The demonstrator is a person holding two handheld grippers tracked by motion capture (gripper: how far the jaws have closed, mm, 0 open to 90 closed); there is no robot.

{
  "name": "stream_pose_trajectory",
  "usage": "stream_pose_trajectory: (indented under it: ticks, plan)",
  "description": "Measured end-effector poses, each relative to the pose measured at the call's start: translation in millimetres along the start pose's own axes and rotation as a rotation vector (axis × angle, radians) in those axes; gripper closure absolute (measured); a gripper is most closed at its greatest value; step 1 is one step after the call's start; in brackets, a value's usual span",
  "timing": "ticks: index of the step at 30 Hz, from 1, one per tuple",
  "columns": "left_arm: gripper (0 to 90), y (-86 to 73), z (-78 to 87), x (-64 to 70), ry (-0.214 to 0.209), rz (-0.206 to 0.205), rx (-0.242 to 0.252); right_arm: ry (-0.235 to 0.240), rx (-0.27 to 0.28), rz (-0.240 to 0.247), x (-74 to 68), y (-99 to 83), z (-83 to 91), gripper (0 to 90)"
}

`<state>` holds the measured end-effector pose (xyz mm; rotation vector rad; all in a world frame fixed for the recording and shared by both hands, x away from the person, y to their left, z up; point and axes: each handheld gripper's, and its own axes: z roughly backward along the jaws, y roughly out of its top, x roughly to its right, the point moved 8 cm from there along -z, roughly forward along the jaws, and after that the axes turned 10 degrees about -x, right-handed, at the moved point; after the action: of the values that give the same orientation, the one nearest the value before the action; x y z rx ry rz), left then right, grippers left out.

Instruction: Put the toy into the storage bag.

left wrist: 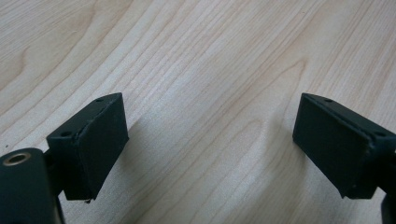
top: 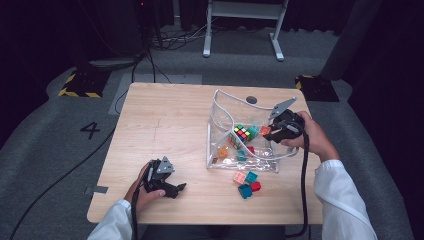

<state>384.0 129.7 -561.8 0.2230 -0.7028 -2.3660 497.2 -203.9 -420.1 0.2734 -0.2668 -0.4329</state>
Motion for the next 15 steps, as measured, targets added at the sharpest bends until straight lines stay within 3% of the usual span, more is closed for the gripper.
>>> stream_pose_trajectory:
  ticks: [4,6,15]
  plan:
    - [10.4,0.0,0.0,0.0,0.000,0.000,0.000,-0.035,-0.110,0.034,3.2,-14.6,-4.9,59.3]
    - [10.4,0.0,0.0,0.0,0.000,0.000,0.000,-0.043,-0.149,0.029,6.1,-23.8,-6.2,59.3]
    - [10.4,-0.1,-0.2,0.6,-0.003,0.008,0.000,-0.075,-0.202,0.011,13.8,-41.9,-2.2,59.2]
